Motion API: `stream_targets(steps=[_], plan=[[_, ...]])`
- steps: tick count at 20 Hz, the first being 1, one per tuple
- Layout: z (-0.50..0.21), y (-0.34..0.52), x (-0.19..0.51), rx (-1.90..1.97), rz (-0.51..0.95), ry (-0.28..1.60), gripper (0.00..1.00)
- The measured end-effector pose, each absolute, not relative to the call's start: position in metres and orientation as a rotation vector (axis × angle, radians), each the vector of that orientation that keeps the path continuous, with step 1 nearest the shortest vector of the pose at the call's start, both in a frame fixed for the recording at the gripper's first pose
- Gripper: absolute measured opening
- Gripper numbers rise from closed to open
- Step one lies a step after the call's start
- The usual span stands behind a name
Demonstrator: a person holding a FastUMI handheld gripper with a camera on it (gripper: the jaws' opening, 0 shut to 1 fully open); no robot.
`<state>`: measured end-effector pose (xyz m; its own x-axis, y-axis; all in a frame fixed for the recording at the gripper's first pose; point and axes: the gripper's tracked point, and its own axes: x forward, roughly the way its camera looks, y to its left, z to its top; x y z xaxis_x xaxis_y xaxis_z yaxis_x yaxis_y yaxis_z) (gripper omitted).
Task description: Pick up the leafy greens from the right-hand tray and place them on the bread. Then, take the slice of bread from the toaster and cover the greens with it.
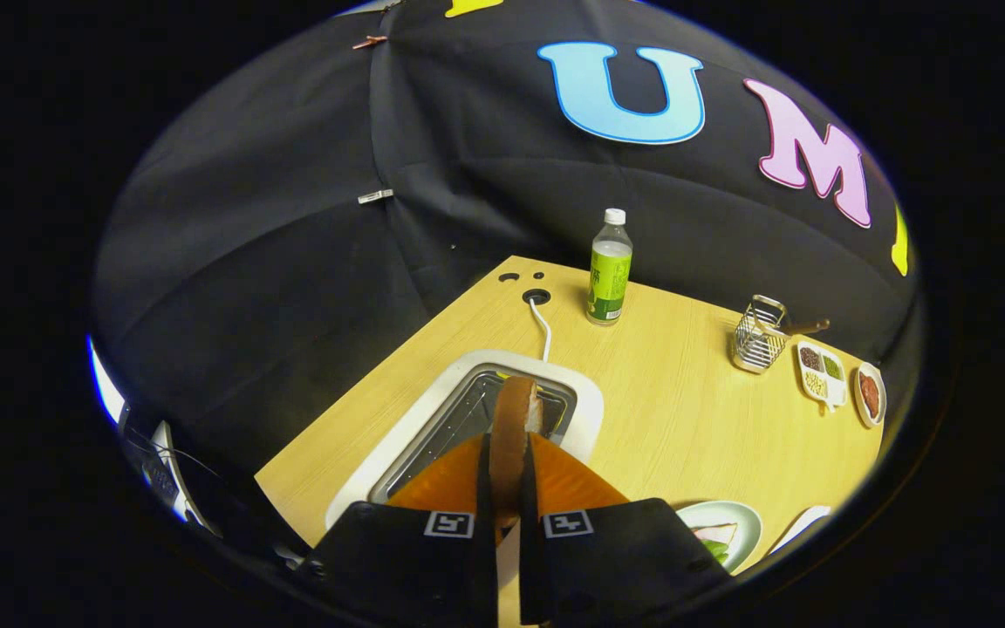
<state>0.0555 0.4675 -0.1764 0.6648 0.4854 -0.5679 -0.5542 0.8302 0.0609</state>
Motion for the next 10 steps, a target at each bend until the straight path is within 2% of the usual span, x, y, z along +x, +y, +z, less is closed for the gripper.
stream_targets(steps=[2,10], plan=[[-0.172,0.468,0.055,-0.128,0.61,0.587,0.11],[-0.113,0.443,0.052,-0.004,0.624,0.521,0.11]])
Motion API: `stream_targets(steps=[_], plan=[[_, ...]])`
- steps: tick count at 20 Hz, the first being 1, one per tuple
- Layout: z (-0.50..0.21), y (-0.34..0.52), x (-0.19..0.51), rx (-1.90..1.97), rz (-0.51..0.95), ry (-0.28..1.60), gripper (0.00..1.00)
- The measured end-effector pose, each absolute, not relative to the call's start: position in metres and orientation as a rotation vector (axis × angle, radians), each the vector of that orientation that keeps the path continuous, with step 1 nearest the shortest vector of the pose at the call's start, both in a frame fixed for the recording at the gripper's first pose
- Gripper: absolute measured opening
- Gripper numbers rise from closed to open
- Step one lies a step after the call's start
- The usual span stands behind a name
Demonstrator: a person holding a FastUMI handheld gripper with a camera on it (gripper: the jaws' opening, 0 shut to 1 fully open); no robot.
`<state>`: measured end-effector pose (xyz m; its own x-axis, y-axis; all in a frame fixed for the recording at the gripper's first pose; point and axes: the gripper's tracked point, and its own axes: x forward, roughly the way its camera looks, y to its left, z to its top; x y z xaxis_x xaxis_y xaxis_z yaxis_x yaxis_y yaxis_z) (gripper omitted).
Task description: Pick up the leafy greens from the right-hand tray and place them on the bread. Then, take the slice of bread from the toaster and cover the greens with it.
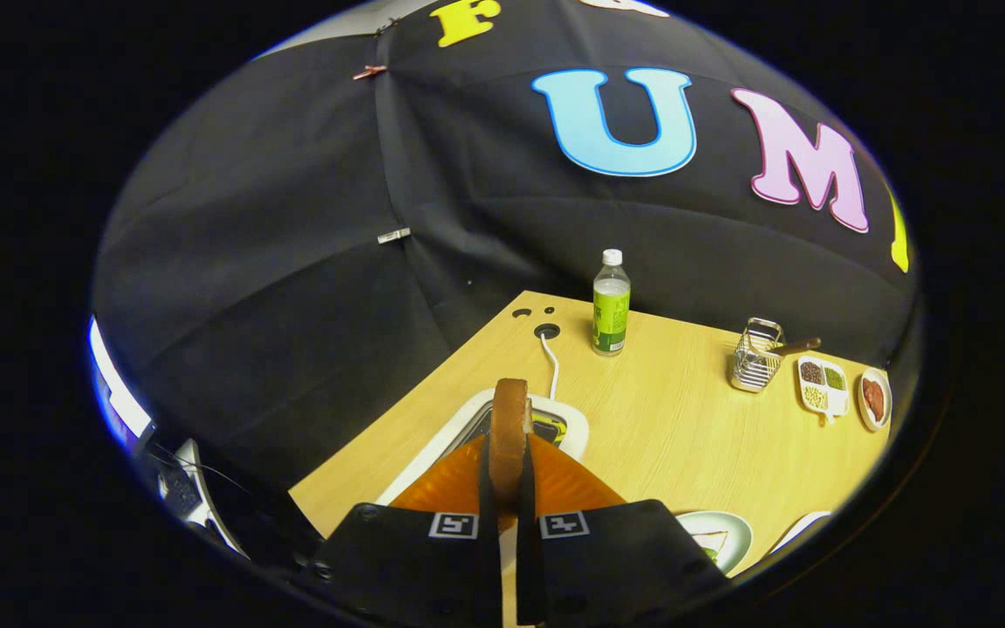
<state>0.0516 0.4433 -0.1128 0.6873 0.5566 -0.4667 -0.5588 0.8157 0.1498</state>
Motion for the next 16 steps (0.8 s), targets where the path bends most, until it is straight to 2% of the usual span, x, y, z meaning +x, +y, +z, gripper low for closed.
stream_targets(steps=[9,16], plan=[[-0.069,0.365,0.056,0.102,0.556,0.426,0.11],[-0.131,0.279,0.059,0.194,0.42,0.546,0.11]])
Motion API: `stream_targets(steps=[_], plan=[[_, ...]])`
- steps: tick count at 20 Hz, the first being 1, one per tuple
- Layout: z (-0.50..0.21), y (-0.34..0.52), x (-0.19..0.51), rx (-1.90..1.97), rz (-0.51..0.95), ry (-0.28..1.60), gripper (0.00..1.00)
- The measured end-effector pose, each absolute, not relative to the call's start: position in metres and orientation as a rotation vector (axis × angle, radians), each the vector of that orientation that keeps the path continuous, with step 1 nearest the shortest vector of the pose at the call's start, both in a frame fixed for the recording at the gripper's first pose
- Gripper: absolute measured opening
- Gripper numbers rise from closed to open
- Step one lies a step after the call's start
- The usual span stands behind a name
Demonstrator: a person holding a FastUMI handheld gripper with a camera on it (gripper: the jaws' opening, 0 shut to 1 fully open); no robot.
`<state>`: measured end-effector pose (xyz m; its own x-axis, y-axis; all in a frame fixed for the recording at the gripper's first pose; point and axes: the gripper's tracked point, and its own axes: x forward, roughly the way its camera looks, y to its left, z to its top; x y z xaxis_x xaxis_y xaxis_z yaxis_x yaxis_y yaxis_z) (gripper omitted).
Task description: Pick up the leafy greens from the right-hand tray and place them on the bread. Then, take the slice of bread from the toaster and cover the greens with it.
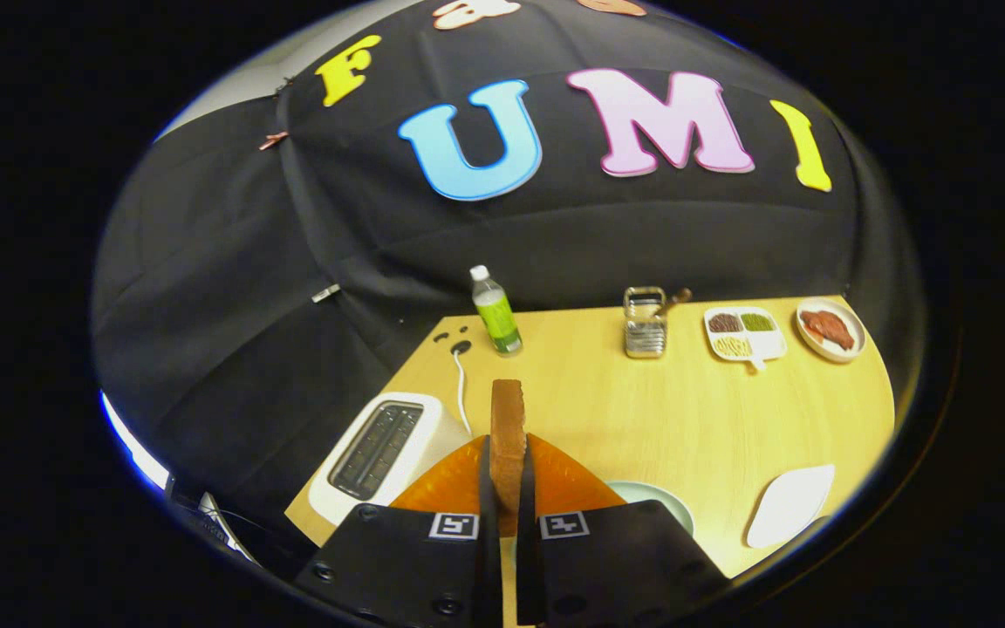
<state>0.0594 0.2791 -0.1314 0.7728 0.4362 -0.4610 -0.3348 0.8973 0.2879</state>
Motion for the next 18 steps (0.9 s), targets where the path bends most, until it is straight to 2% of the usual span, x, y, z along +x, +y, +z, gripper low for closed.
stream_targets(steps=[6,18], plan=[[-0.194,0.255,0.047,0.265,0.37,0.677,0.11],[-0.247,0.232,0.049,0.24,0.305,0.78,0.12]])
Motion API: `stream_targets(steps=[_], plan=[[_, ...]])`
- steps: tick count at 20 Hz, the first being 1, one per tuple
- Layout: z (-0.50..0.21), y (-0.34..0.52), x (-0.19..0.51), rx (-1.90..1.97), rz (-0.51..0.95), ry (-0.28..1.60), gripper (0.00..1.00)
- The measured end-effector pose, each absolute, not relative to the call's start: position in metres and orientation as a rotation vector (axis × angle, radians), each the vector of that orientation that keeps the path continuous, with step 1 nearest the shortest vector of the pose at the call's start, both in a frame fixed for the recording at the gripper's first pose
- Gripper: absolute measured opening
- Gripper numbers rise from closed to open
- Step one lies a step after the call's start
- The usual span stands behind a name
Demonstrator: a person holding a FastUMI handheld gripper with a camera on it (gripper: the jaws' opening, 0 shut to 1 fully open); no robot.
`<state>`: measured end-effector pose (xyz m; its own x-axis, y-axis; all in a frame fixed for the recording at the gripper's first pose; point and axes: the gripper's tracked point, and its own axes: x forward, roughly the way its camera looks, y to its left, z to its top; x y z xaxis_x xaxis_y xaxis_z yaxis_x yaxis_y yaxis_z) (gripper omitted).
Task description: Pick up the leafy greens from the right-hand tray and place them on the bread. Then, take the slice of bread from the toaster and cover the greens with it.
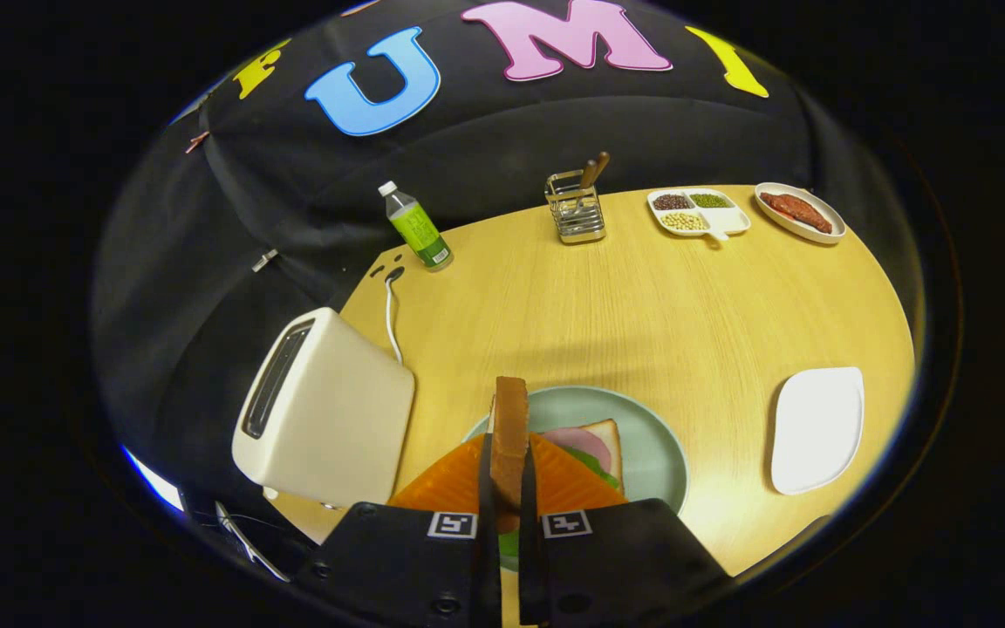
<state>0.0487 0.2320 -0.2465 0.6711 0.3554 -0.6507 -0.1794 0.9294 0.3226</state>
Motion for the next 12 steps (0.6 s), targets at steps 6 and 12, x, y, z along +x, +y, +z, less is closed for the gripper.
stream_targets(steps=[6,12], plan=[[-0.265,0.2,0.05,0.165,0.212,0.8,0.37],[-0.263,0.184,0.05,0.102,0.19,0.768,0.8]])
